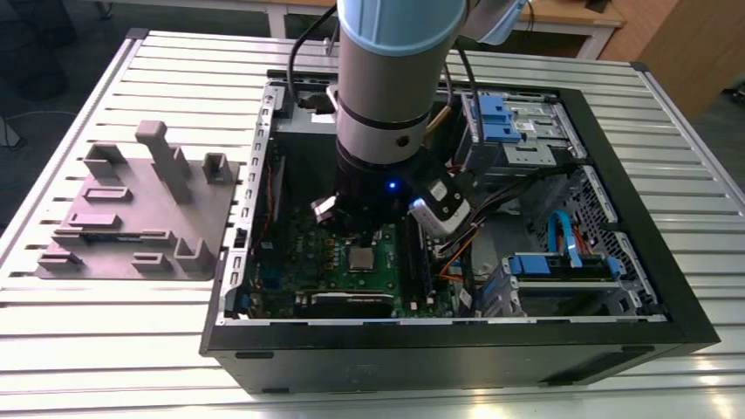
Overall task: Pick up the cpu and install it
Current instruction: 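Close the cpu cover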
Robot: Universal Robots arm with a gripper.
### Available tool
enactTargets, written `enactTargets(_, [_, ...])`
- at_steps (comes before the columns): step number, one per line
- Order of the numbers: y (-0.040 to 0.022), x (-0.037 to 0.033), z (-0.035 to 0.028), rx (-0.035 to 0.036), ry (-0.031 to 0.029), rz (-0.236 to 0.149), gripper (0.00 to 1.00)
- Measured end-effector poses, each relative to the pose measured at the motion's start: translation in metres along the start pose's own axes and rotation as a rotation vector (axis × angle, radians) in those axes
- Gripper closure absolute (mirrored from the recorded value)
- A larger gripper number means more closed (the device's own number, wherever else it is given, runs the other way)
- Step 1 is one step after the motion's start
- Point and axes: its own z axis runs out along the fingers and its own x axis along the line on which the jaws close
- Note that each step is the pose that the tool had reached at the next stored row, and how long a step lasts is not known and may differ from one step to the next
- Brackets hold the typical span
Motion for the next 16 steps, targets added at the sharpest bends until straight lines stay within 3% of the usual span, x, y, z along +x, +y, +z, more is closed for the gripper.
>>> enactTargets(16, [0.0000,0.0000,0.0000,0.0006,0.0025,-0.148,0.90])
